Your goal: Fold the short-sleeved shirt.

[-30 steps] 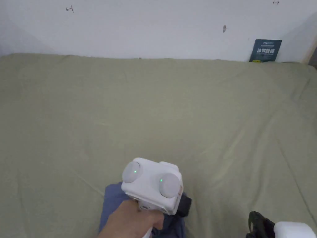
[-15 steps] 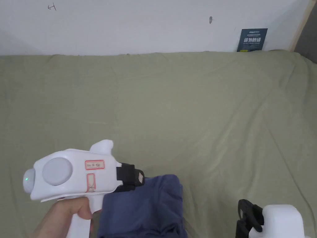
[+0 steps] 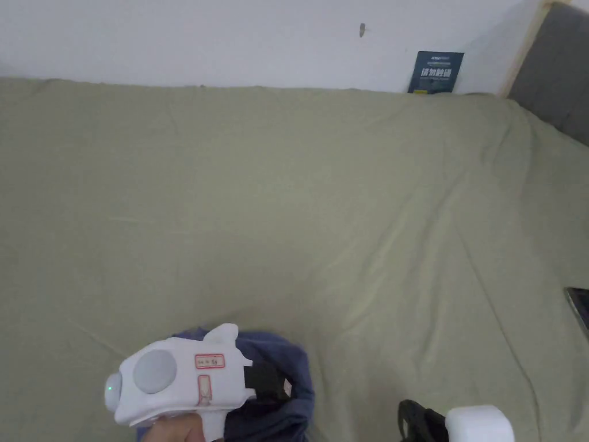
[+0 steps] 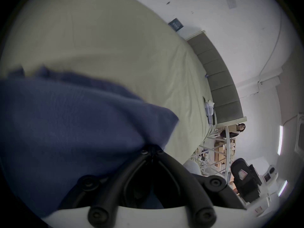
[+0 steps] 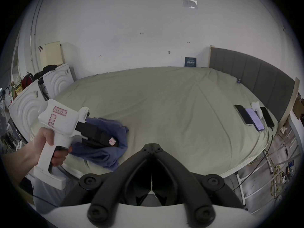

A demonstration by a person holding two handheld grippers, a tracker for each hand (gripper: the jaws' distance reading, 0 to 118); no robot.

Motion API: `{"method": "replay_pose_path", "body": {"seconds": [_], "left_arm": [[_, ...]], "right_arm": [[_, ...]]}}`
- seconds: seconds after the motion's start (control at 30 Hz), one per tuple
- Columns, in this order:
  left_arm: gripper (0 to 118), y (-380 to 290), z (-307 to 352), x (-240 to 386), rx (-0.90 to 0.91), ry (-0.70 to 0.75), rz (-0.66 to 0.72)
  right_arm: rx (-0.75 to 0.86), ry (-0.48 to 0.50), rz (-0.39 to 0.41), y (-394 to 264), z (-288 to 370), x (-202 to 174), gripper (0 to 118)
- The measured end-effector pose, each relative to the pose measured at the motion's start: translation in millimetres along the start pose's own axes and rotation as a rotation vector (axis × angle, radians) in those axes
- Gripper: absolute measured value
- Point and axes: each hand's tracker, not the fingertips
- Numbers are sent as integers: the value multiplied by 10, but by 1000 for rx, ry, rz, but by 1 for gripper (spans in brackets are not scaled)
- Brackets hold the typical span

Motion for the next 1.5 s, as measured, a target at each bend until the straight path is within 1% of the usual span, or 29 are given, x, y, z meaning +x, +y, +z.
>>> {"method": "replay_pose_path", "body": {"seconds": [0.07,0.1,0.17,0.2,0.27,0.3,0.37,0.4,0.5,0.53,0.57,0.63,0.67,0.7,0.73,0.77,0.8,0.83,0.87,0.97,1.07,1.1,1.13,1.17,1.2,1.27,1.33,1.4,1.5], "left_arm": [[0,12,238,126,29,52,-92],[0,6,376,175,49,69,-128],[0,-1,742,296,90,111,-188],[0,-21,907,307,120,132,-208],[0,-30,1241,209,166,197,-220],[0,-35,1378,140,187,213,-216],[0,-42,1610,-20,210,271,-172],[0,-7,1680,-148,211,292,-166],[0,44,1800,-451,219,356,-100],[0,61,1783,-528,204,346,-89],[0,82,1770,-616,189,337,-85],[1,101,1719,-722,141,307,-53],[4,113,1722,-766,113,251,-50],[8,121,1707,-796,98,179,-48],[43,139,1688,-851,75,106,-45],[92,166,1633,-897,48,-30,-30],[118,200,1558,-1000,11,-74,-22],[116,160,1502,-1018,-85,-109,-69],[116,158,1447,-996,5,-138,-41],[115,300,1118,-1213,-73,-139,-23],[113,314,892,-1237,-51,-281,-25],[109,325,827,-1240,-38,-322,-18],[88,339,760,-1255,-33,-307,-18],[54,341,734,-1264,-2,-288,-32],[25,322,733,-1220,16,-264,-46],[25,310,678,-1279,33,-136,-52],[25,343,795,-1381,10,-257,1],[25,386,925,-1337,6,-173,-86],[25,400,1187,-1240,15,-162,-72]], "right_arm": [[-25,78,5,123,-102,-67,0],[-24,124,-21,183,-166,-96,0],[-46,268,-92,345,-377,-162,0],[-68,324,-107,421,-492,-210,1],[-129,494,-131,543,-794,-316,0],[-178,584,-168,573,-976,-338,0],[-333,817,-302,549,-1411,-359,0],[-365,886,-354,485,-1588,-355,1],[-478,859,-369,248,-1990,-264,0],[-518,824,-376,143,-2099,-183,0],[-538,845,-434,30,-2163,-80,0],[-548,986,-666,-64,-2244,146,0],[-548,944,-679,-50,-2238,202,0],[-535,936,-645,-50,-2200,203,1],[-536,946,-631,-39,-2199,208,0],[-547,954,-634,-31,-2206,212,1],[-549,956,-638,-30,-2206,201,0],[-548,953,-635,-28,-2178,149,0],[-549,954,-632,-23,-2173,139,0],[-552,964,-651,-45,-2181,136,1],[-556,970,-664,-50,-2179,121,0],[-556,970,-662,-54,-2197,127,1],[-557,967,-658,-42,-2190,112,0],[-558,962,-651,-29,-2179,100,0],[-556,959,-645,-18,-2170,95,0],[-556,952,-631,22,-2185,123,0],[-547,918,-565,102,-2125,92,0],[-528,902,-503,221,-2035,36,0],[-497,863,-407,384,-1920,-3,0]]}}
